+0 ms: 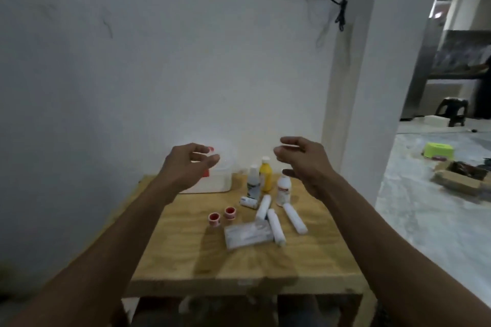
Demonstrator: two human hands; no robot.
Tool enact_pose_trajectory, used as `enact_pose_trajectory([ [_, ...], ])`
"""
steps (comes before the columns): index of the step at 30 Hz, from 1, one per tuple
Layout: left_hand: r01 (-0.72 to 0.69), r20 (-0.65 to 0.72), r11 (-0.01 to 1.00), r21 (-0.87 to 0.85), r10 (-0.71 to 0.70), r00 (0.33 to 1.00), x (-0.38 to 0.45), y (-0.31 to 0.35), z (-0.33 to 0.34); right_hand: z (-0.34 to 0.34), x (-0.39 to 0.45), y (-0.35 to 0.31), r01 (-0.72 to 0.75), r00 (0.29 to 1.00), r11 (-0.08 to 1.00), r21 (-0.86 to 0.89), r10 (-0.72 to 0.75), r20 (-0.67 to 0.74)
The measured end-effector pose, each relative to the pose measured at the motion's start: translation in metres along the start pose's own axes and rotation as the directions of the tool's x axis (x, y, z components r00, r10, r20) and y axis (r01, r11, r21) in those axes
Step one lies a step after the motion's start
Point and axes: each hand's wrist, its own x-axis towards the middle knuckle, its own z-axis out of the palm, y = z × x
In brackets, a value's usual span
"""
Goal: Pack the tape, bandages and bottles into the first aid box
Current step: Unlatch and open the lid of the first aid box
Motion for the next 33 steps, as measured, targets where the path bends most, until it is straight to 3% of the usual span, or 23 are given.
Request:
enact_pose_trajectory([
  [8,0.134,-0.082,0.991,-0.013,-0.135,0.987,0.019,-0.063,-0.047,0.096,0.027,0.033,0.028,0.999,0.996,-0.088,-0.025,0.04],
  [16,0.085,-0.192,0.994,0.069,-0.07,0.979,0.093,-0.113,-0.037,0.155,0.08,0.075,-0.013,0.997,0.977,-0.214,-0.004,-0.08],
  [25,0.187,-0.131,0.982,0.037,-0.18,0.975,0.155,-0.15,-0.009,0.19,0.125,0.102,-0.098,0.987,0.972,-0.214,0.068,-0.143],
  [33,0.222,-0.117,0.975,-0.016,-0.223,0.968,0.151,-0.157,-0.008,0.199,0.119,0.102,-0.131,0.982,0.974,-0.186,0.101,-0.159],
])
